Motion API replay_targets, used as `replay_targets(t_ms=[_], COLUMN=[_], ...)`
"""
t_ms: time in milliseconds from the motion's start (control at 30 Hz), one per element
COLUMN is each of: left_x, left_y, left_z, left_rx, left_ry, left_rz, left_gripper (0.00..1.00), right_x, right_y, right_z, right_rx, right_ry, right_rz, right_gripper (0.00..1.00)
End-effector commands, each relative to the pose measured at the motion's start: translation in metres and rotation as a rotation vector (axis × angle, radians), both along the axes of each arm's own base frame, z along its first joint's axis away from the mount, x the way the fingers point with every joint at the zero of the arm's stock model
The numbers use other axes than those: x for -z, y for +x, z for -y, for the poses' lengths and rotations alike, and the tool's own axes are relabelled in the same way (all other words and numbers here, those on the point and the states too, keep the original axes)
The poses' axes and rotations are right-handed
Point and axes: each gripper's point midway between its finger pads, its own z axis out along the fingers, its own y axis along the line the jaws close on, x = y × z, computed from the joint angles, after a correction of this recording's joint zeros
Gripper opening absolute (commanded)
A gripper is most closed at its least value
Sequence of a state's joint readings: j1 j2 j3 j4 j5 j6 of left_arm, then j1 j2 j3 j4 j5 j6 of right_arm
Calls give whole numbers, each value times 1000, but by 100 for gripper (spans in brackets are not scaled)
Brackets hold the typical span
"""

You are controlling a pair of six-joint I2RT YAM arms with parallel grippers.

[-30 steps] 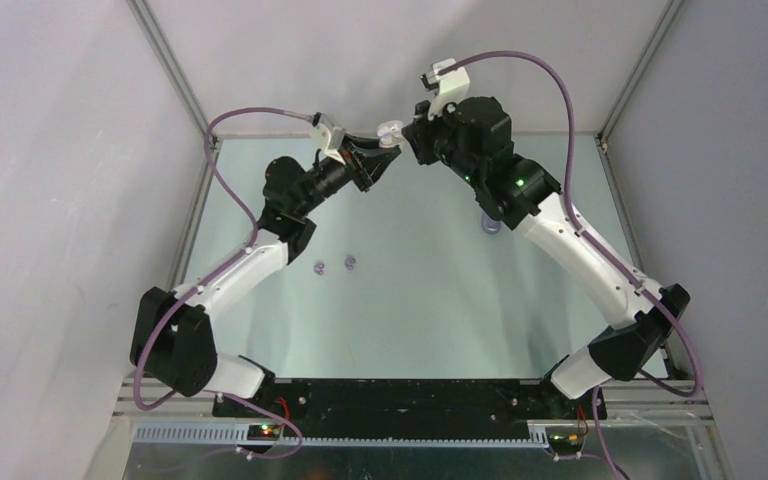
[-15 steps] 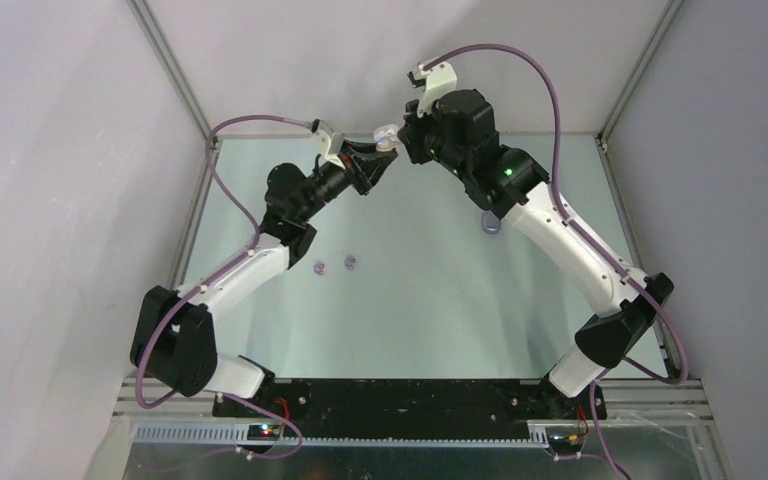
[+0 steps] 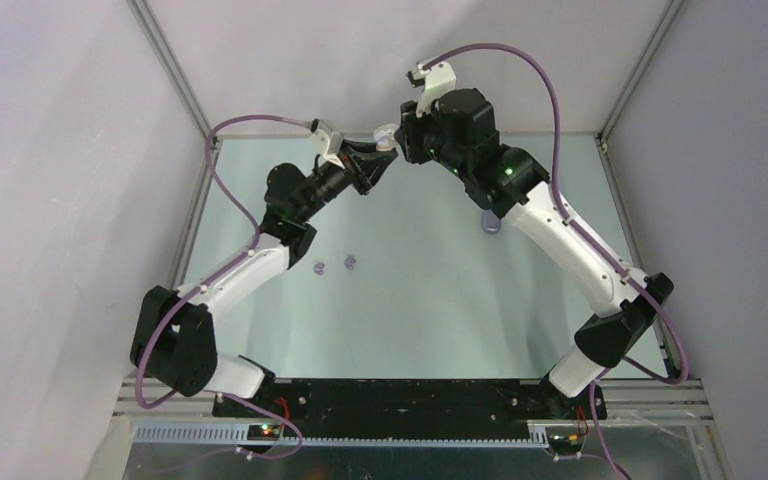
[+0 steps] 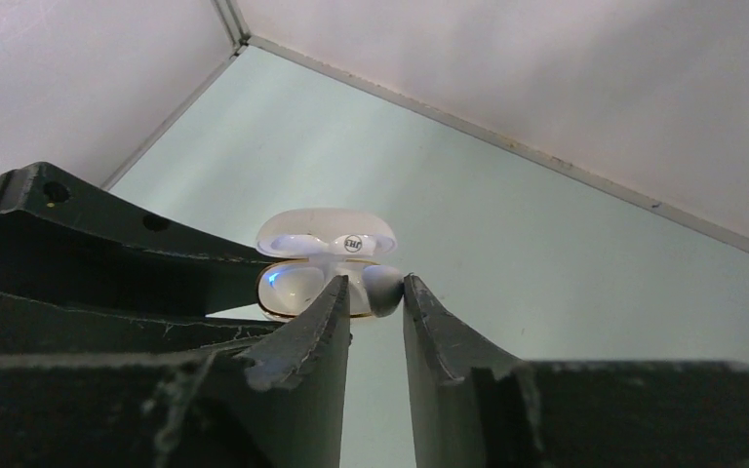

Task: Insert the wireless bluetooth earbuds into the charging case
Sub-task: Place the earbud in the charging case, then adjust the earbud with the charging case.

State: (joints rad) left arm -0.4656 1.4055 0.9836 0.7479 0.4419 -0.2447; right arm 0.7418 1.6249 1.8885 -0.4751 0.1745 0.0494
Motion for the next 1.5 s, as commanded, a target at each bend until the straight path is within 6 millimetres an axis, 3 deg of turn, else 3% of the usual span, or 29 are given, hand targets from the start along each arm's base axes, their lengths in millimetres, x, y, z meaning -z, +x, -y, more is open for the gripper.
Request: replay_targets(t_ms=[0,400,767,900,1100,1200,1467], left_x=[-39,-35,-20,-17,-5,1,8], left_y=[-18,-16,-14,-28,-54,-63,-65], left_z=[1,4,-2,-3,-7,-9,-12], left_rx=[34,54,137,277,459,488,487], left_ry=[-52,-35,14,47,117,150,175], left_rz=[120,109,77,88,122,137,147], left_gripper=[0,0,0,0,0,0,0], right_x=[-21,-46,-67,-59,-11,2,4], right_y=[-13,-26,-30,-42,-58,-65,-77], right_z=[-15,-8,31,48,71,71,49], right_rx=[-102,-216,-288,-492,-724,-797,-878], right_ry=[62,124,147,49,-268,-347,-549], right_rz=[9,1,25,94,246,274,467], right_gripper=[33,54,61,61,62,60,35])
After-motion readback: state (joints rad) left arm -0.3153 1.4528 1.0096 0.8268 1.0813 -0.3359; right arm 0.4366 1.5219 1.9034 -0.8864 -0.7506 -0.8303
